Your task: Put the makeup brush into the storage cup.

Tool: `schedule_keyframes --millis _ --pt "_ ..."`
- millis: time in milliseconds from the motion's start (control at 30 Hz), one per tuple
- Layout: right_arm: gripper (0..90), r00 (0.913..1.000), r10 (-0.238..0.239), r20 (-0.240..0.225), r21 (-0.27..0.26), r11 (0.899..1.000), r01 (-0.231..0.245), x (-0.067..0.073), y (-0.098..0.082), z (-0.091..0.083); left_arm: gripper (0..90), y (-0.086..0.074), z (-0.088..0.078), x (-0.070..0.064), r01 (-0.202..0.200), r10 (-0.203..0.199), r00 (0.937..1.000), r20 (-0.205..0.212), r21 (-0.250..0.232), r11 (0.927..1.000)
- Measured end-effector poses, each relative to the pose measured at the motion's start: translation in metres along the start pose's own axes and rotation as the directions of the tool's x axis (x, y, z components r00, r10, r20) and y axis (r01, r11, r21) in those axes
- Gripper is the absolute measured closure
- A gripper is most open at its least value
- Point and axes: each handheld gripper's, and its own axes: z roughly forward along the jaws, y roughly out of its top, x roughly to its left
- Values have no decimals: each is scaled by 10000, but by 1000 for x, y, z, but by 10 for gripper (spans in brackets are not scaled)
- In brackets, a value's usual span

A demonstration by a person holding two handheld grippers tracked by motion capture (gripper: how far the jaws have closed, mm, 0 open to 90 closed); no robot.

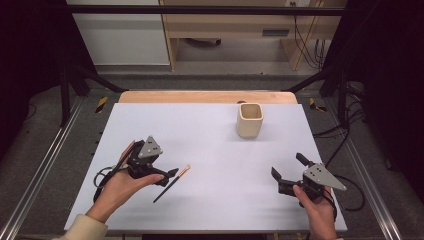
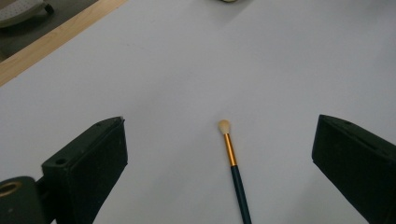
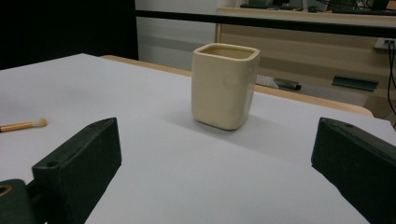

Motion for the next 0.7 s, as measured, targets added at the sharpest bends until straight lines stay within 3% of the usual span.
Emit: schedule_keyframes --millis 200,400,433,600,700 --pt "21 10000 18 4 47 10000 -18 0 0 -1 30 3 4 1 29 -21 9999 -160 458 9989" --pt "21 10000 -10 7 87 10000 10 1 0 0 41 6 12 0 -79 99 9998 -165 1170 9931" --pt "22 10000 -27 7 75 10000 27 1 0 0 44 8 14 0 -102 146 9994 -317 1351 9908" --pt "22 10000 -60 -9 66 10000 60 1 0 0 45 10 17 1 40 16 9992 -391 1425 9898" --pt "22 10000 -43 -21 77 10000 44 1 0 0 46 12 19 3 153 -87 9992 -378 1767 9841"
